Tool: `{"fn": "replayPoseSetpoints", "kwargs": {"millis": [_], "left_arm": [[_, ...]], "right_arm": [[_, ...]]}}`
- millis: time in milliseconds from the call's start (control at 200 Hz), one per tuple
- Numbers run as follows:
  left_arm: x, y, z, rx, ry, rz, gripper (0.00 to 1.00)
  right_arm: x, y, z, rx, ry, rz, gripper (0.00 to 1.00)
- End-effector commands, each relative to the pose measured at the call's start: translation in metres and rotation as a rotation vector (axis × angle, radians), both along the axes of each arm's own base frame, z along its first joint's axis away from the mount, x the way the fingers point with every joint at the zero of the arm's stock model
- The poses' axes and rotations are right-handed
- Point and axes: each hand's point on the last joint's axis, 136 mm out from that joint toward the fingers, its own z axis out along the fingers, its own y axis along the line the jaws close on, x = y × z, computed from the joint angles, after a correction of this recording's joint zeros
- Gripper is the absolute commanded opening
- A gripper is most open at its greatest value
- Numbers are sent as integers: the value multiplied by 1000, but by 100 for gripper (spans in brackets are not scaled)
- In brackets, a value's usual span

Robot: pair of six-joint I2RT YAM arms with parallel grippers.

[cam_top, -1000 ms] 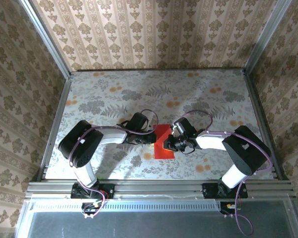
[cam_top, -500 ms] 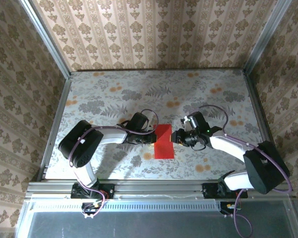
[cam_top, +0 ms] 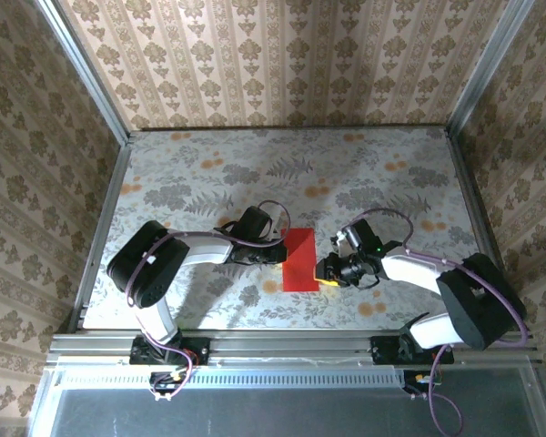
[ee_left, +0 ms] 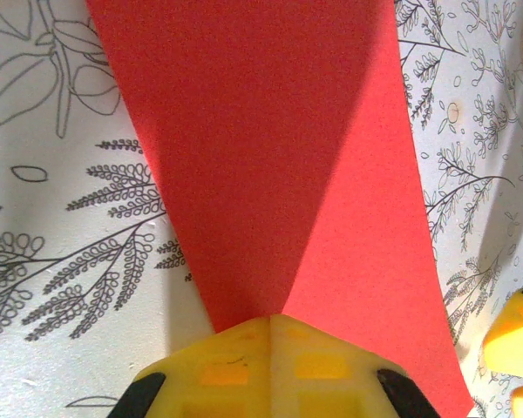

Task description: Fold a paper plane with a square sheet of paper (fold left side to right side)

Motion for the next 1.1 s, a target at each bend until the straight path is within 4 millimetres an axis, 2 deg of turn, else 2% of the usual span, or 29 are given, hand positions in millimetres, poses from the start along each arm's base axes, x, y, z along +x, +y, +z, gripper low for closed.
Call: {"fn": "replayPoseSetpoints", "kwargs": {"millis": [0, 225, 385, 600, 1095], "left_arm": [[-12, 11, -12, 57, 15, -12, 0], [-12, 11, -13, 59, 17, -11, 0], [-12, 11, -13, 58, 16, -11, 0], [-12, 11, -12, 57, 14, -14, 0], [-12, 12, -12, 60, 10, -19, 0]], "right_arm": [[-5, 6, -5, 16, 28, 13, 35], [-5, 11, -10, 21, 29, 14, 33], [-2, 15, -8, 41, 24, 13, 30], [6, 16, -3, 49, 8, 6, 30], [46, 20, 11, 119, -56, -25, 30]]}}
